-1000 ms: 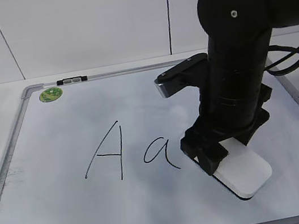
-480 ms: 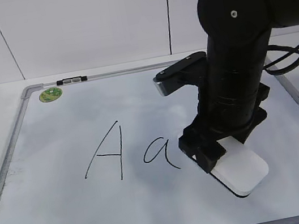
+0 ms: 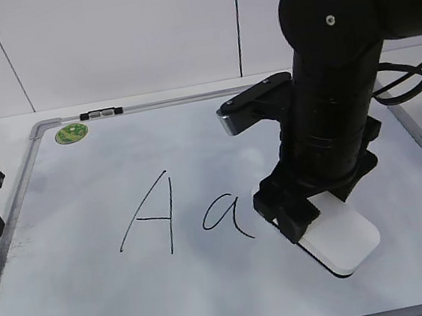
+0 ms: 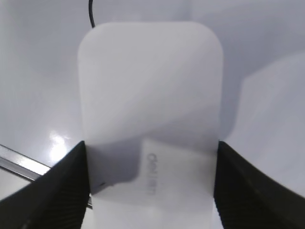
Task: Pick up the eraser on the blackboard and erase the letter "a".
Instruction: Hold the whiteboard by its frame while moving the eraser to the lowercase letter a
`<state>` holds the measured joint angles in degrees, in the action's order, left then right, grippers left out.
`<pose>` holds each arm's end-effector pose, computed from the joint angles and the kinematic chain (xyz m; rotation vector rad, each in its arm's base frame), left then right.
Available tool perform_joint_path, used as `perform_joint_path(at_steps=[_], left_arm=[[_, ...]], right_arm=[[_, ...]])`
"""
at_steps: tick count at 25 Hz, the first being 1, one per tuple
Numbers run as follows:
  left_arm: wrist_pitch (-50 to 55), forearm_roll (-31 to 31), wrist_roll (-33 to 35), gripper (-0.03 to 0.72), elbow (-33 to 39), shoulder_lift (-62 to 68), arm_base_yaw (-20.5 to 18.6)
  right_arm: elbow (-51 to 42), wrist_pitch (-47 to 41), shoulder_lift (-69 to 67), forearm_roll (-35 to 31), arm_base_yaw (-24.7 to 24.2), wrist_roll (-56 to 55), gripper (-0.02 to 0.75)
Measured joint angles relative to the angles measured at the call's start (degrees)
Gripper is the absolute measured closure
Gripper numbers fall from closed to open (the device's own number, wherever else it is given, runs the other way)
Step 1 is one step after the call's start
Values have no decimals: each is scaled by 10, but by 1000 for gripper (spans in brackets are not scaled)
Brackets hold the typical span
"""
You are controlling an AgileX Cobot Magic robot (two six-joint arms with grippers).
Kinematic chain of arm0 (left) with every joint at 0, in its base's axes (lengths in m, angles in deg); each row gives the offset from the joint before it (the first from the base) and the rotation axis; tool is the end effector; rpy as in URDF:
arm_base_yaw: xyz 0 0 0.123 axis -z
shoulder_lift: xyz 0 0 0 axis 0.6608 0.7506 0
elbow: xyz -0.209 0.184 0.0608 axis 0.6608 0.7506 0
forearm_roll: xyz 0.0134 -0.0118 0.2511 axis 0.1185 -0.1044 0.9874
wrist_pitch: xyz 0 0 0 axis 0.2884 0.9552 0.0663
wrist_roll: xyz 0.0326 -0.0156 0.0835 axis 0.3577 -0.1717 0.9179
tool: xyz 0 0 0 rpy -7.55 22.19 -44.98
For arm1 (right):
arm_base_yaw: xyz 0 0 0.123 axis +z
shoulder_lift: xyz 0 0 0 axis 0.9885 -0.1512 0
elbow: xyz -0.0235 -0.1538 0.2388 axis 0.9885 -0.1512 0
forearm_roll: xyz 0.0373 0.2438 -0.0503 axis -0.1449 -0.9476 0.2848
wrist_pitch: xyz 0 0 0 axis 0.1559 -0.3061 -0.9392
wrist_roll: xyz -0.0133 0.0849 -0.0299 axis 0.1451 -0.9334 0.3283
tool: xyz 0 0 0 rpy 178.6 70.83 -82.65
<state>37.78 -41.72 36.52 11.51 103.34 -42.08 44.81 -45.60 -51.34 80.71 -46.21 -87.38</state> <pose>0.3512 -0.0166 0.1699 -0.0417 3.0407 -0.3564 0.2764 0.1903 0.2250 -0.8439 2.9377 -0.0120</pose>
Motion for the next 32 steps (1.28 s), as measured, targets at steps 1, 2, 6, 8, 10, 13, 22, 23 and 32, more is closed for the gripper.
perform_joint_path(at_steps=[1,2,6,8,10,13,22,23,32], left_arm=[[0,0,0,454,0,5,0],[0,0,0,454,0,9,0],[-3,0,0,454,0,17,0],[-7,0,0,454,0,17,0],[-11,0,0,456,0,19,0],[-13,0,1,461,-1,33,0],[-12,-6,1,566,-3,35,0],[-12,-6,1,566,-3,35,0],[-8,-12,1,670,-5,35,0]], right_arm=[[0,0,0,0,0,0,200],[0,0,0,0,0,0,200],[0,0,0,2,0,0,200],[0,0,0,4,0,1,200],[0,0,0,4,0,1,200],[0,0,0,4,0,1,200],[0,0,0,7,0,2,200],[0,0,0,7,0,2,200],[59,-21,-34,10,0,2,200]])
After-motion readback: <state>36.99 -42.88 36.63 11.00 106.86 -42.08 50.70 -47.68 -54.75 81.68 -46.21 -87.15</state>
